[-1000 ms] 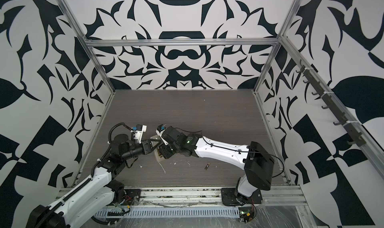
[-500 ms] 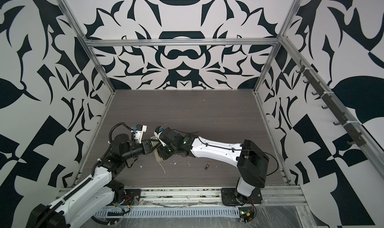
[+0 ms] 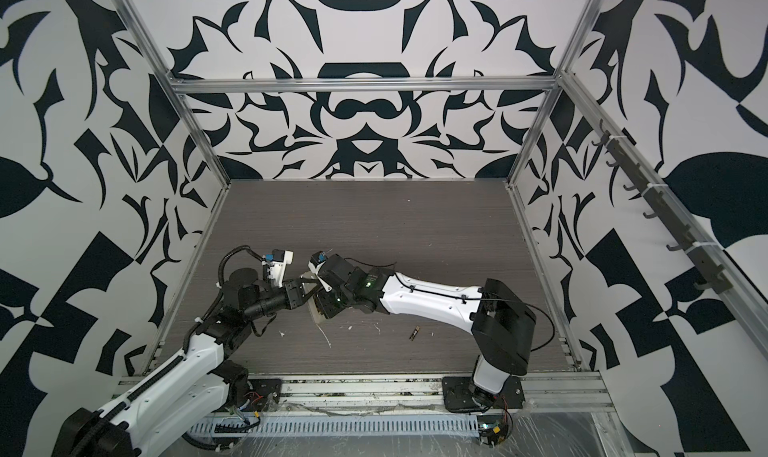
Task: Load the batteries into the remote control
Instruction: 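Open the right gripper and lift it off the seated battery, then swing the right gripper back over the loose AA battery on the table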
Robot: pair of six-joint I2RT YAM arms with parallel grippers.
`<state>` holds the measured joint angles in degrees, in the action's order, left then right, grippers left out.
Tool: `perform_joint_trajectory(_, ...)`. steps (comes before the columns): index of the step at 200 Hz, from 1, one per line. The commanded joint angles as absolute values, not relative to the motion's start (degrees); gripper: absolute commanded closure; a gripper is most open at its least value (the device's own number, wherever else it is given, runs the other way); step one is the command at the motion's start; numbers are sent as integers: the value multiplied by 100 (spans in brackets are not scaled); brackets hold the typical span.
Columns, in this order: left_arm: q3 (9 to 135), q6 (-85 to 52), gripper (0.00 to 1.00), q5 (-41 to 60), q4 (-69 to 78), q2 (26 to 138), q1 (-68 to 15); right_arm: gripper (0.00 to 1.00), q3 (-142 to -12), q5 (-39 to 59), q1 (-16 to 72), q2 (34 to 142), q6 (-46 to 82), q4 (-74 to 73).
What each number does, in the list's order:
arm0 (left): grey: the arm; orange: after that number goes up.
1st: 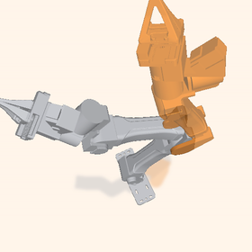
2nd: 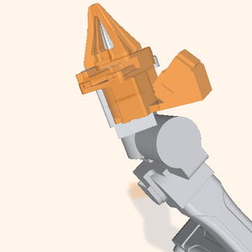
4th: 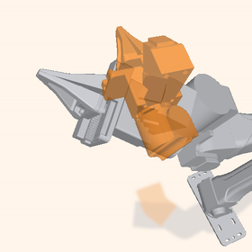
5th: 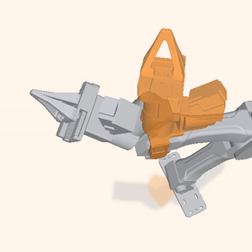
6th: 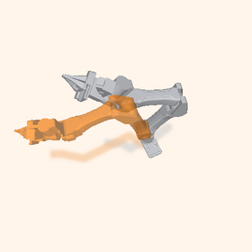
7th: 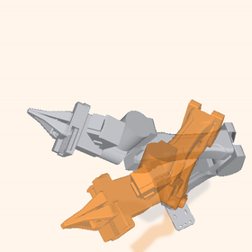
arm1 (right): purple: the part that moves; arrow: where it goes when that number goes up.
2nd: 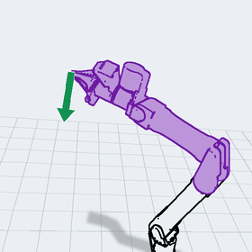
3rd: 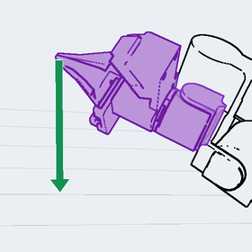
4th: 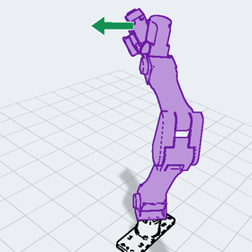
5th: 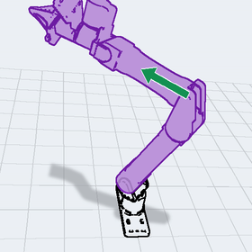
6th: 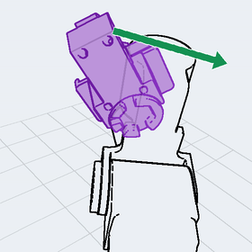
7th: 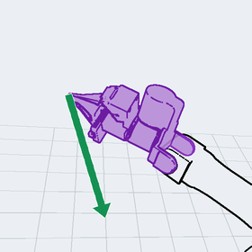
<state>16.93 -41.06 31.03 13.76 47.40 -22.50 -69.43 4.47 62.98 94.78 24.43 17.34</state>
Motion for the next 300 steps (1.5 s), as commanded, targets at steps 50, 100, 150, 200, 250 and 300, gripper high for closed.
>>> perform_joint_trajectory(50, 1877, -3964, 100, 2940, 1183, 4746, -2265, 40, -6881, -205, 6407, 7935, 2368, 2771)
perform_joint_trajectory(100, 1875, -4061, 100, 3254, 1520, 4966, -2262, 40, -5649, -1284, 6020, 6354, 4182, 4714)
perform_joint_trajectory(150, 1822, -4056, 100, 3356, 1692, 4919, -2263, 39, -3930, -731, 5281, 5581, 5406, 4629)
perform_joint_trajectory(200, 1749, -4148, 100, 3456, 1945, 5003, -2265, 39, -3482, -303, 5001, 6247, 5364, 4053)
perform_joint_trajectory(250, 1705, -4236, 100, 3532, 2156, 5153, -2263, 45, -3687, -9, 4882, 7444, 4861, 3230)
perform_joint_trajectory(300, 1705, -4215, 100, 3481, 2142, 5241, -2266, 56, -3438, 22, 4887, 7576, 4911, 2964)
